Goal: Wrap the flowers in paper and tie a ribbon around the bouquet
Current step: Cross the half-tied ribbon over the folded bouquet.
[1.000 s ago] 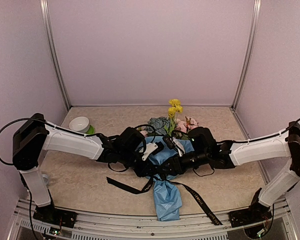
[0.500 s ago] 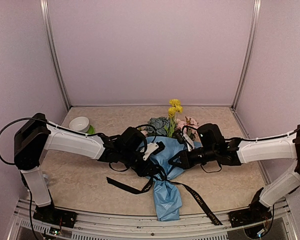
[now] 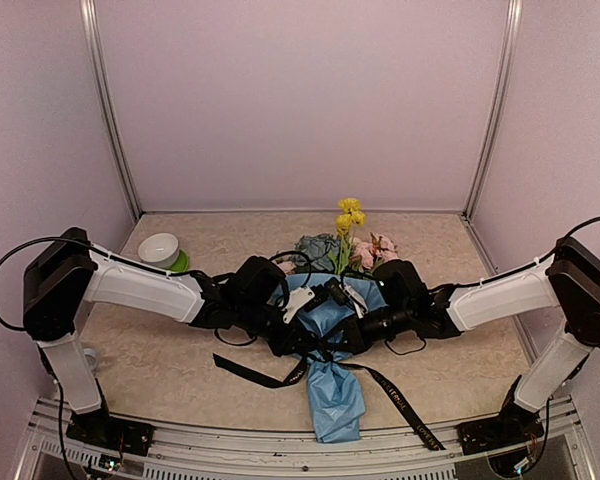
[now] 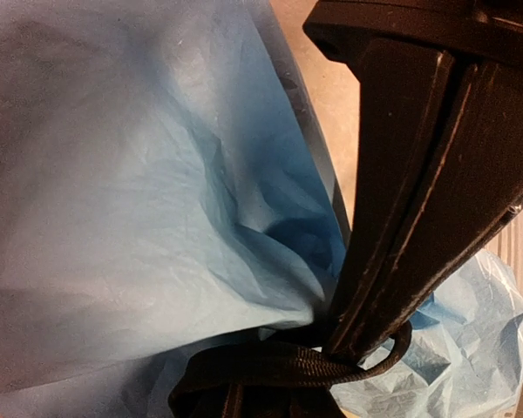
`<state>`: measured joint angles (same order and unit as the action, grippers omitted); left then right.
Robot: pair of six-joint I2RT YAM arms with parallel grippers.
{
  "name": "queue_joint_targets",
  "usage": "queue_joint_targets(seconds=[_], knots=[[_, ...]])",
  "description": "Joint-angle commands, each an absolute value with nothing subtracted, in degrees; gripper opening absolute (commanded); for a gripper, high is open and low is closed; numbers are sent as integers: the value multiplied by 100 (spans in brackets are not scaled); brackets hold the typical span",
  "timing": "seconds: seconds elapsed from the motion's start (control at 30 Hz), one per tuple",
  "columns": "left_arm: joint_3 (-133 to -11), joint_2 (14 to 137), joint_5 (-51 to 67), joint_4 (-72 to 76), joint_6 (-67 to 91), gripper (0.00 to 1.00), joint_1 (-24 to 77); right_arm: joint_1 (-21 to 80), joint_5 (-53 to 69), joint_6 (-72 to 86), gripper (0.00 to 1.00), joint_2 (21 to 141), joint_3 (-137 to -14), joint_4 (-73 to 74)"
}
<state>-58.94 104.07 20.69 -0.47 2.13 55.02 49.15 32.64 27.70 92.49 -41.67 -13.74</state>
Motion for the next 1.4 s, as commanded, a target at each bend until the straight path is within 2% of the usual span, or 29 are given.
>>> queue_joint_targets(seconds=[0.0,0.37,0.53,1.07,1.37], knots=[[-5729,10138,2472,307,132,17,5476,5027,3566,2673,0,9401,-4324,-1705],[-5550,10045,2566,466,135,19,5379,5197,2832,2256,0,9468,-4634,-1036],[-5579,10085,2567,453,132,20,5379,5305,2516,2096,6,9582,-4842,-573],[-5614,10188,2163,255,91,21,5370,5345,2777,1867,9,9316,-4702,-339],[-5608,10172,2032,271,111,21,5370,5357,2975,1737,15,9183,-4674,-377]])
